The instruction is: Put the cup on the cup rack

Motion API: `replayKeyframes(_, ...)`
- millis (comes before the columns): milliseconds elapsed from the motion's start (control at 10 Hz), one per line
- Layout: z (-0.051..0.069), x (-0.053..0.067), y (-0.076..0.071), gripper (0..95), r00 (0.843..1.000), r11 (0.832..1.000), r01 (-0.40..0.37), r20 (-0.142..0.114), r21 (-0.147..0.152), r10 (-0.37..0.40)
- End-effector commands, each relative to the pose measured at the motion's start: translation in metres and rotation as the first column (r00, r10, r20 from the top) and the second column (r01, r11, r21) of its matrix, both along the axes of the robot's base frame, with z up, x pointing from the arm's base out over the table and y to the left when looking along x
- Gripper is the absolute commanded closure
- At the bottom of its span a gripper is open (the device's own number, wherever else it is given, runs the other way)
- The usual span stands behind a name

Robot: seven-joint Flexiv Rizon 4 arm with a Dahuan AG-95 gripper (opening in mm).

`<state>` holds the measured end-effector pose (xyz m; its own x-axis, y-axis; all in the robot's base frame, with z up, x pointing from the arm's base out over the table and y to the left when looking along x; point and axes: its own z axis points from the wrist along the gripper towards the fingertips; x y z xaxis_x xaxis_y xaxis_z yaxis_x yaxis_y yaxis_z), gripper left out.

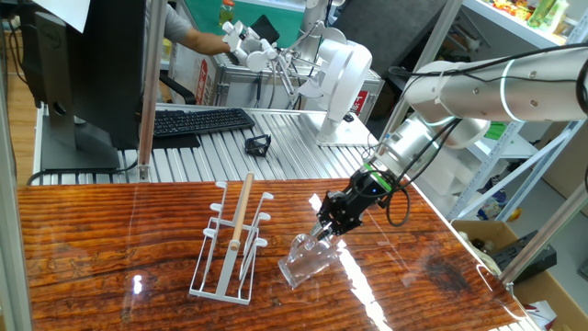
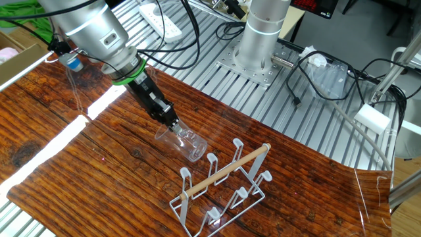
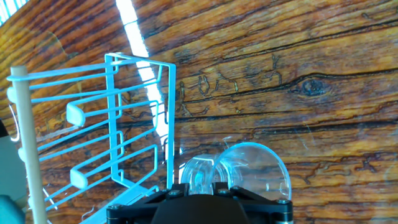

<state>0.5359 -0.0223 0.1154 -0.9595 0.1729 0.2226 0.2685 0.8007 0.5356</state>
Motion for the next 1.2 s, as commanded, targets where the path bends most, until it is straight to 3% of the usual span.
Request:
replayKeyframes(100,-0.002,-0.001,0.001,76.0,1.000,1.000,0.007,0.014,-0.002,-0.007)
replayKeyframes(200,-0.005,0.000,0.000,76.0,1.000,1.000,0.008,0.024,-0.003,-0.008)
replayKeyframes(300,-0.008,0.000,-0.001,57.0,0.999,1.000,0.005,0.033,-0.012,-0.005)
replayKeyframes(1200,-0.010,0.005,-0.012,57.0,0.995,0.991,-0.041,0.085,-0.125,0.052)
